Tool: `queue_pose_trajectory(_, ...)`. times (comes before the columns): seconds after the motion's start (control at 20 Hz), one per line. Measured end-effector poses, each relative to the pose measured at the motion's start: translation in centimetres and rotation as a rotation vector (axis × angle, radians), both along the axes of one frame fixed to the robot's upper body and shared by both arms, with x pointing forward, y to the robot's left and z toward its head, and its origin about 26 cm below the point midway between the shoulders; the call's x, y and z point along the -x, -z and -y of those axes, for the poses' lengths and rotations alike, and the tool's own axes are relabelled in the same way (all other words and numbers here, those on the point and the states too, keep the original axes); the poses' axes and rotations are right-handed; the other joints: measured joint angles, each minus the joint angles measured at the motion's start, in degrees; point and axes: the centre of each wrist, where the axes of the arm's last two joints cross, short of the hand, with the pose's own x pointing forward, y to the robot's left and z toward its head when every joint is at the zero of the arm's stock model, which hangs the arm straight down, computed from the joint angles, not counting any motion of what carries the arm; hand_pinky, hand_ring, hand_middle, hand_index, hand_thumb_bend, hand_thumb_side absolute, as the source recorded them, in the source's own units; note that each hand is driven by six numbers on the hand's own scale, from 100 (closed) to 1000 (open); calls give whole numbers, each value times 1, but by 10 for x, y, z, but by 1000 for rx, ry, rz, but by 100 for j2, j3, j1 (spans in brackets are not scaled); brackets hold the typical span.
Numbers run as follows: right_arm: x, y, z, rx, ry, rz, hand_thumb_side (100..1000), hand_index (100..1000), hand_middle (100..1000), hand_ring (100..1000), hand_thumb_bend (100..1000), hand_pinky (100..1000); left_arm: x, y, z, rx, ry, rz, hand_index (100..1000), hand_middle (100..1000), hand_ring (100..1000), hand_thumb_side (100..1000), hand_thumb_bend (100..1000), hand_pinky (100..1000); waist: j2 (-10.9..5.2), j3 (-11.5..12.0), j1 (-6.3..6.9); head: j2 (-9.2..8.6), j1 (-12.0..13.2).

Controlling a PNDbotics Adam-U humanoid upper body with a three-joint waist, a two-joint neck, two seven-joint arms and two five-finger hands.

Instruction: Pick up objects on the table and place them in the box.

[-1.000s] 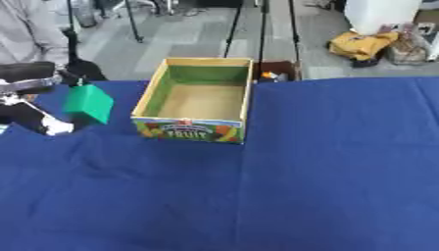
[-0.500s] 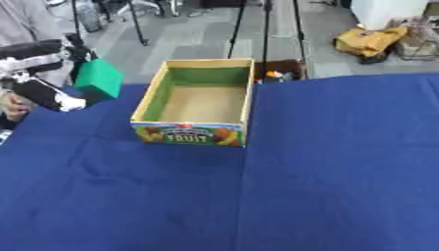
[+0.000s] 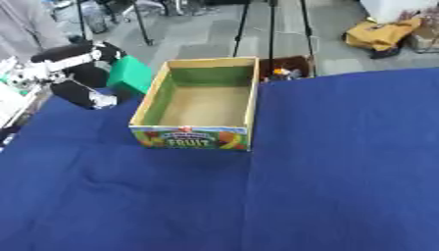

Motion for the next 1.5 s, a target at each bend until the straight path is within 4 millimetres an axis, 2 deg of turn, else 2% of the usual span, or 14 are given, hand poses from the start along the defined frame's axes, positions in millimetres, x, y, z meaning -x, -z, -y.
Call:
queue_pose_trajectory(0.3,0,-6,-2,20,-17,27,784,806,480,891,100,823,-3,-8,-2,30,8,46,495,611,730,428,100,694,164,-259,86,-166,240)
queue_pose_trajectory(0.65,0,-8,-4,38,-27,37,779,810,473,898,100,830,-5,-20,1,48,37,150,481,593,717,391,100,679,348,-413,175,-331,379)
queue_pose_trajectory(0.95,0,-11,-4,47,-37,46,776,813,468,902,100,835,-14,-11,-1,83,79,264,482,593,718,374,100,674,496,-542,195,-393,482)
queue_pose_trajectory(1.25,0,-11,-4,54,-42,47,773,814,466,904,100,838,-23,-1,-5,38,74,310,487,605,729,328,100,675,549,-603,219,-398,523)
queue_pose_trajectory(1.4,0,-11,-4,54,-44,46,771,815,466,906,100,840,-26,3,-6,-12,69,329,521,612,735,321,100,676,566,-610,219,-400,529)
queue_pose_trajectory(1.5,0,-11,-4,54,-46,45,770,815,465,907,100,840,-28,6,-7,-44,67,345,578,616,737,317,100,676,571,-611,219,-400,540)
